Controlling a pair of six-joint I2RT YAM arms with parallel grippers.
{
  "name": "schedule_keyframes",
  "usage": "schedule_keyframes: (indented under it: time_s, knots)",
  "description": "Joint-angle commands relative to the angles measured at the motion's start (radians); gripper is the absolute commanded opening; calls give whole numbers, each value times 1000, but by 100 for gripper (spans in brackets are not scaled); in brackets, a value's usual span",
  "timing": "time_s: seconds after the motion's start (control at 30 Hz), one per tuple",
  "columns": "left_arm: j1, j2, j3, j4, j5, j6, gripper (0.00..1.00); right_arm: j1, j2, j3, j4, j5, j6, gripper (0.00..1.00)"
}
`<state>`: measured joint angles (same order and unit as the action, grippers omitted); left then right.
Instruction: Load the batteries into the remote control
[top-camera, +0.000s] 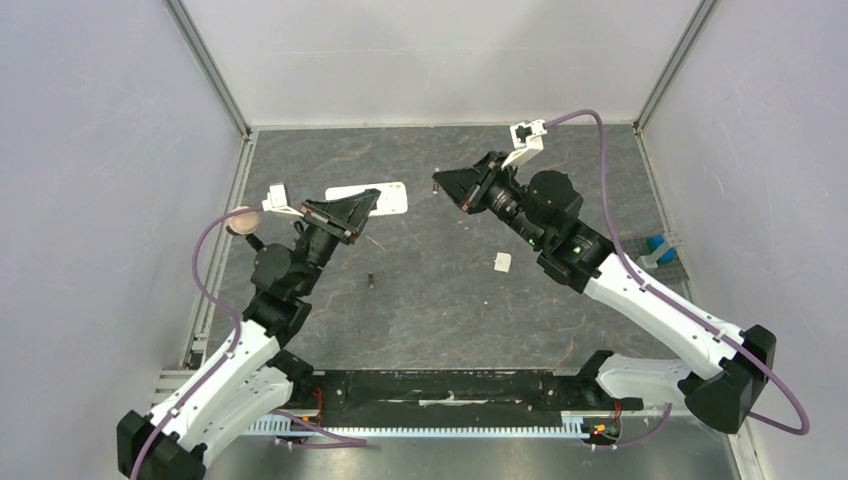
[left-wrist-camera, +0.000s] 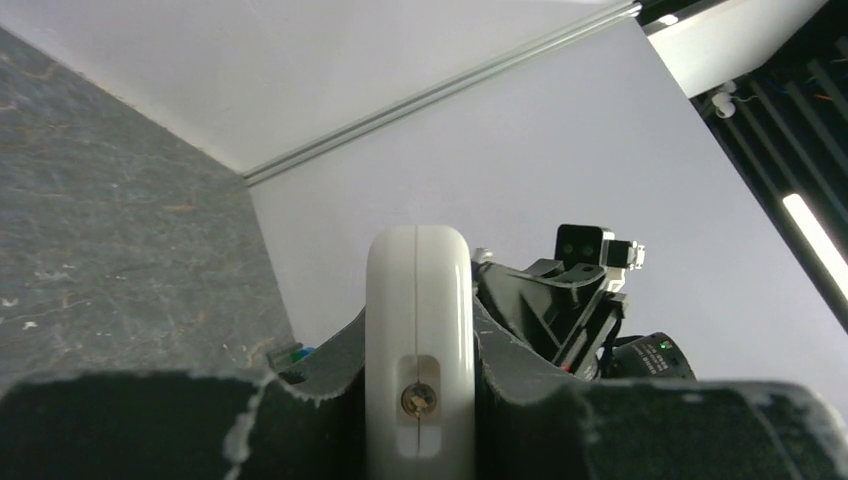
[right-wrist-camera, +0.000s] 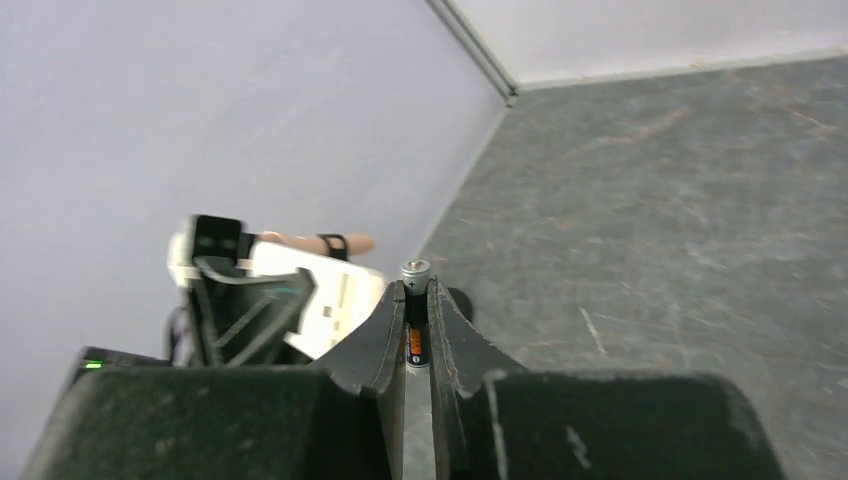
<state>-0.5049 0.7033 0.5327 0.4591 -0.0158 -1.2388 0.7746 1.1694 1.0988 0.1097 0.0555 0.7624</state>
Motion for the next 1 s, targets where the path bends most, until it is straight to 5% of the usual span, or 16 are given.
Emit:
schedule_keyframes:
  time_s: [0.0, 0.97]
  knots:
    - [-29, 51, -17, 246, 11, -81, 2, 28, 3, 112, 82, -49, 42, 11]
    - [-101, 108, -82, 383, -102, -252, 2, 208, 161, 318, -108, 179, -229, 14]
